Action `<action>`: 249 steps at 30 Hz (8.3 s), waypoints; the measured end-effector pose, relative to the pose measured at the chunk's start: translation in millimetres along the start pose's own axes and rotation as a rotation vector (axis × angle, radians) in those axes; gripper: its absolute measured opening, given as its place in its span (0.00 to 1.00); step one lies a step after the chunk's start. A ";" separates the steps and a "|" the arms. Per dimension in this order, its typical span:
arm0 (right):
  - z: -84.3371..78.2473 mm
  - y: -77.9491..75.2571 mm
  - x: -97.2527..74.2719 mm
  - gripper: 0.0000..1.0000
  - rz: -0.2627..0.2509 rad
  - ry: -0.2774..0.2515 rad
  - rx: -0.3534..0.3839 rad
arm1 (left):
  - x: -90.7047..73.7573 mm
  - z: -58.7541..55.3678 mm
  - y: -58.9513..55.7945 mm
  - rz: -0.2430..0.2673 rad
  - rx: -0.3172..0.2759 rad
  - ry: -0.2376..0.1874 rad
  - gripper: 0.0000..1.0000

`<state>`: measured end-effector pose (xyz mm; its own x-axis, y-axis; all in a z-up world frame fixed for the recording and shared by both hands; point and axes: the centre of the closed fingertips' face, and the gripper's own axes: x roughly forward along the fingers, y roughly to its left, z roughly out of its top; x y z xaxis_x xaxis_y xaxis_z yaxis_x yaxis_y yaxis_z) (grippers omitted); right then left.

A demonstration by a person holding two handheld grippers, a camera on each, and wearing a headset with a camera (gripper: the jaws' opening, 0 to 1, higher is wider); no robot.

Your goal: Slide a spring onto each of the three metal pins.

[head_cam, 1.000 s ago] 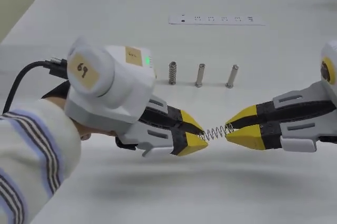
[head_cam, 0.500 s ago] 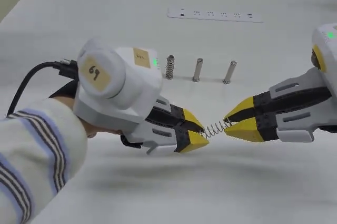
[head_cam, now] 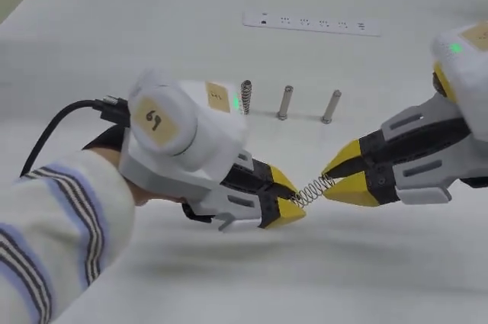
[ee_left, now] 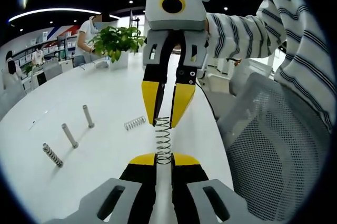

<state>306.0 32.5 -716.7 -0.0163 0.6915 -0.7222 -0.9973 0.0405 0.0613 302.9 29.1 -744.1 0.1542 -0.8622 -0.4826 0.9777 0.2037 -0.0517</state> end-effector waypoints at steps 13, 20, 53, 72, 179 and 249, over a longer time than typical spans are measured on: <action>-2.2 10.0 -1.9 0.08 0.033 0.035 0.014 | 15.5 -0.7 -7.0 -0.011 0.008 -0.003 0.01; -4.9 12.2 -1.0 0.08 0.040 0.059 0.002 | 18.0 -1.9 -8.5 -0.017 0.009 0.000 0.01; -11.3 19.0 12.1 0.08 0.051 0.158 -0.033 | 16.4 6.3 -11.3 0.003 0.028 -0.001 0.02; -13.7 15.7 19.1 0.08 0.060 0.186 0.026 | 15.5 -0.2 -10.0 0.023 -0.025 -0.002 0.02; 25.1 -171.3 22.9 0.08 -0.088 0.393 -0.204 | -46.7 -43.0 65.9 0.392 -0.313 -0.032 0.98; -26.1 -185.5 67.0 0.14 -0.089 0.453 -0.195 | -49.4 -59.8 59.5 0.380 -0.353 0.029 0.87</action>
<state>488.0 52.4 -794.4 0.0834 0.3071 -0.9480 -0.9903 -0.0805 -0.1132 344.9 111.6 -775.6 0.4799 -0.6851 -0.5480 0.7452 0.6480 -0.1576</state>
